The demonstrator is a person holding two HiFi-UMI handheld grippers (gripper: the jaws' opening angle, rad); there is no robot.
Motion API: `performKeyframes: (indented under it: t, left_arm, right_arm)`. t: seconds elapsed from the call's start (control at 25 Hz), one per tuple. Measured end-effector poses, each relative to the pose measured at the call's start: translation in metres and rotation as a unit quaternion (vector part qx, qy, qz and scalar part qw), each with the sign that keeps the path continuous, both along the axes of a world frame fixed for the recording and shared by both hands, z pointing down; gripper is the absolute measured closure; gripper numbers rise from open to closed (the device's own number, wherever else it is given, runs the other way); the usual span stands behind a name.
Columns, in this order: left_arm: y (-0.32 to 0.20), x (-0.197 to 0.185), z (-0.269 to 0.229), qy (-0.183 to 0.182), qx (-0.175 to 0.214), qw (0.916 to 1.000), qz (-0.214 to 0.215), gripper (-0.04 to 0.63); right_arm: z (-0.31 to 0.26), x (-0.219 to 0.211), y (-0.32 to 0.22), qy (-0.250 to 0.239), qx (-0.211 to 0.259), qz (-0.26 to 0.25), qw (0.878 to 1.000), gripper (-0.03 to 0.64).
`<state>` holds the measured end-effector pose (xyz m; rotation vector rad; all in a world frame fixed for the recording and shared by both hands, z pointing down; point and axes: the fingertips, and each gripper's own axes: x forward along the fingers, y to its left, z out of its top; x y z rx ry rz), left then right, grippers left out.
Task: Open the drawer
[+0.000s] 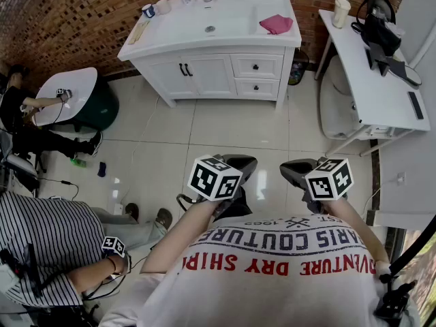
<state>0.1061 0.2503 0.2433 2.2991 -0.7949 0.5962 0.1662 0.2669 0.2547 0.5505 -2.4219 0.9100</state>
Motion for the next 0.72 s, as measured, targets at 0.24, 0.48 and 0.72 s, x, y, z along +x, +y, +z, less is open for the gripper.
performKeyframes:
  t: [0.24,0.48,0.72]
  left_arm:
    - [-0.070,-0.036,0.014,0.003,-0.010,0.9999,0.010,0.606]
    - [-0.158,-0.092,0.020,-0.003,-0.024,0.9993,0.030,0.606]
    - [-0.246,-0.153,0.022,-0.012,-0.032,0.9980,0.053,0.606]
  right_arm:
    - [0.014,-0.037,-0.065,0.007,-0.011,0.007,1.000,0.611]
    - [0.016,-0.088,-0.150,0.010,-0.027,0.030,0.999,0.611]
    - [0.019,-0.144,-0.230,0.003,-0.049,0.062,0.997,0.611]
